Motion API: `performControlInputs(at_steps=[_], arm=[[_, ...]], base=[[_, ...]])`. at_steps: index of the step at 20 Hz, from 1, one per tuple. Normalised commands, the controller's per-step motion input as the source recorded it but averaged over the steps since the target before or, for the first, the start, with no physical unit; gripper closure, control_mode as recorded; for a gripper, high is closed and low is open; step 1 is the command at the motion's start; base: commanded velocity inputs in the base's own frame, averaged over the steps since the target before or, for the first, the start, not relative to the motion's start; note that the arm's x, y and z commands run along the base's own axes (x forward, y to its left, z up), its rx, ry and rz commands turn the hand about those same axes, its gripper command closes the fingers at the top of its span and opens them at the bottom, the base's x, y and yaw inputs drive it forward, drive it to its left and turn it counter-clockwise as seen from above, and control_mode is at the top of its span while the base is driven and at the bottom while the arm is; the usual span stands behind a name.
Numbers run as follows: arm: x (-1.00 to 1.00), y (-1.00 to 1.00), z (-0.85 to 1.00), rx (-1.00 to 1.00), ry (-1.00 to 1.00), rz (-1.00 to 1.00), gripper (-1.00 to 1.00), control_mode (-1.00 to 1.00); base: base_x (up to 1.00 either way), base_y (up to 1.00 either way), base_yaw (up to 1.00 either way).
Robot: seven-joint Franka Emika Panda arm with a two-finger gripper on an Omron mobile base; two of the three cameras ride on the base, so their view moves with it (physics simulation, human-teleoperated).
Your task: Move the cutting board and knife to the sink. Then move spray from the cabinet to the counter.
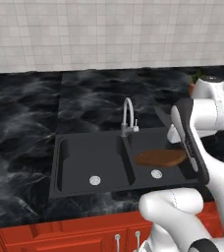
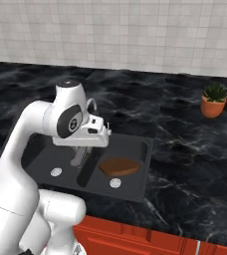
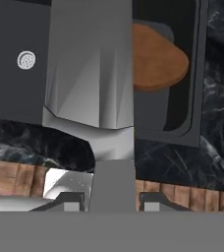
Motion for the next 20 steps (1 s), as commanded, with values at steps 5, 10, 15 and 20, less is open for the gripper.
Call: performControlInputs(at_steps=[5, 10, 15, 20], arm=[[0.72, -0.49, -0.37, 0.00, 0.22, 0.04, 1.00, -1.00], [0.57, -0.33, -0.74, 0.00, 0.22, 0.07, 1.00, -1.00], [0.52, -0.12, -0.90, 0.00, 0.16, 0.06, 1.00, -1.00], [0.39, -0.06, -0.62, -0.01, 0.03, 0.03, 1.00, -1.00]], base=[[0.00, 0.00, 0.00], [0.00, 0.00, 0.00], [0.00, 0.00, 0.00], [0.00, 0.00, 0.00]])
